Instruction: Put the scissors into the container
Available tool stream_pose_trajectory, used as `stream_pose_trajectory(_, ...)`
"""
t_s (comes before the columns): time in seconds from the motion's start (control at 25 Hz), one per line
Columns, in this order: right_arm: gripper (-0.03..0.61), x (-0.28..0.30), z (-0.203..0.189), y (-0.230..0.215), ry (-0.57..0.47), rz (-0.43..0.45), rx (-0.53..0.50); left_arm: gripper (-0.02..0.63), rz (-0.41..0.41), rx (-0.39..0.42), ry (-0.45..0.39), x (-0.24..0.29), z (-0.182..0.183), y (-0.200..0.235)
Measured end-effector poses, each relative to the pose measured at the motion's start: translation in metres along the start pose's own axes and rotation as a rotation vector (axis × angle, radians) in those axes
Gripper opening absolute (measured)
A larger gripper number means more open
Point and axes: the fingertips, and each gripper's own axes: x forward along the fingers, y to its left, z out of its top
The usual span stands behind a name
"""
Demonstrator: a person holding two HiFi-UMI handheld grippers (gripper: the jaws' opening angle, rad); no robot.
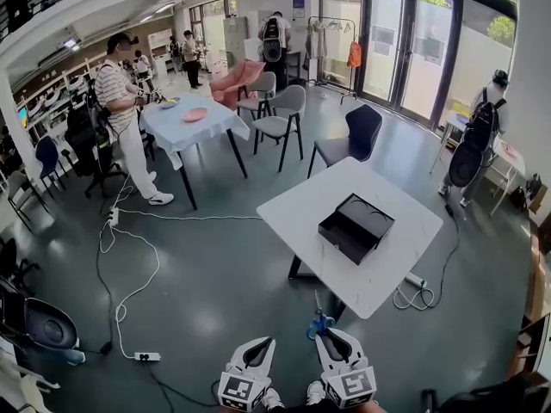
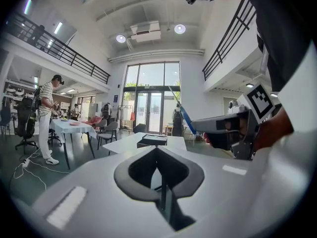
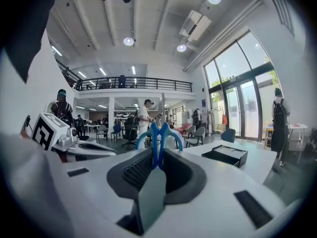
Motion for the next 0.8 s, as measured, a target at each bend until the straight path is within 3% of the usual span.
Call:
stream_pose_trajectory(0.36,0.071,0.012,0.005,0.016,-0.005,-0.078,-0.004,0.009,-0.042,0.073,-0.030,-0.016,0.002,0.022)
stream_pose_trajectory(0.8,0.072,0.034,0.007,-0.001,0.011,-0.109,-0.003,0.009,-0.029,0.021,0.021,0.001,-0.004,0.039)
